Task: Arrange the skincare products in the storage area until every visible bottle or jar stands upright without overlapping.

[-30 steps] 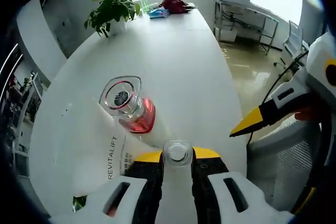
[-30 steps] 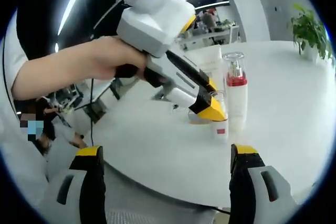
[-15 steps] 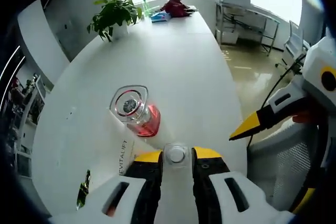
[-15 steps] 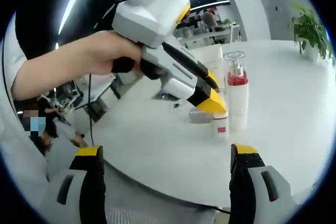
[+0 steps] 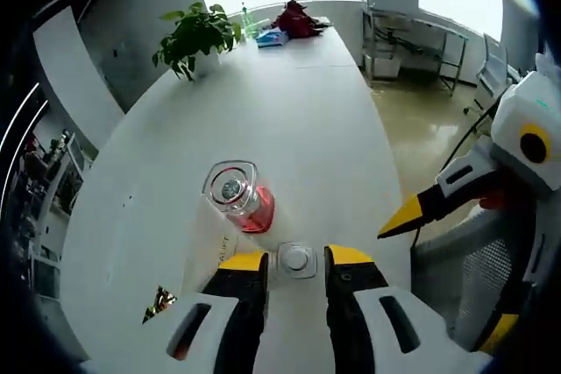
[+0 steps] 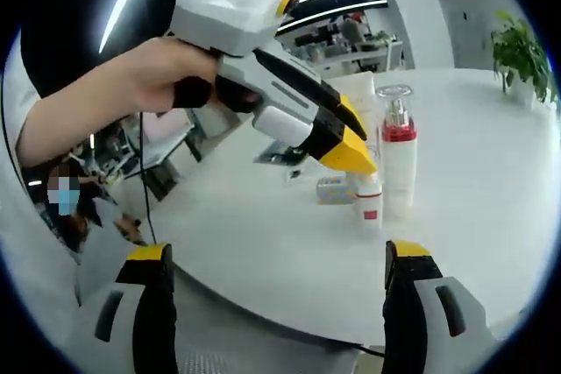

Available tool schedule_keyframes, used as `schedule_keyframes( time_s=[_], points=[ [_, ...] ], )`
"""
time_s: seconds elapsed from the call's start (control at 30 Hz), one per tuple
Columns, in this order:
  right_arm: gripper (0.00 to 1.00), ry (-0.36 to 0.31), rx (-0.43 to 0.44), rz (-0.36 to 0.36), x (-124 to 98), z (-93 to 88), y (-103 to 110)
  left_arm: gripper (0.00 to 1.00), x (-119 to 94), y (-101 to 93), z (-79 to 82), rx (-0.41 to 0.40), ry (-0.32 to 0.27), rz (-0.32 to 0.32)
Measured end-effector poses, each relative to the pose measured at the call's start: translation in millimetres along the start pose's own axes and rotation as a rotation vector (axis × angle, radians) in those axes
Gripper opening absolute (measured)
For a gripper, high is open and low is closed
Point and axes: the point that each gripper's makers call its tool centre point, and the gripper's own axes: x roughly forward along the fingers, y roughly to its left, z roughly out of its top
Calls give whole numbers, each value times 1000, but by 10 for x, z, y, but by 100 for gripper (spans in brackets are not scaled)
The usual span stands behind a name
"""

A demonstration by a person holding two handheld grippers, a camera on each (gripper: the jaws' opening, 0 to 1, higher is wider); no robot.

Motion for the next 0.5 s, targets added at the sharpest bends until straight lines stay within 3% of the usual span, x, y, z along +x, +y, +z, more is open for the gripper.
schedule_keyframes(
  time_s=[0.2, 0.5],
  points=[
    [100, 4, -12, -4, 3, -5, -2, 34, -181, 4, 29, -5, -24, 22],
    [100, -6, -7, 4, 4, 7, 9, 39, -444, 7, -145, -92, -41, 69]
  ],
)
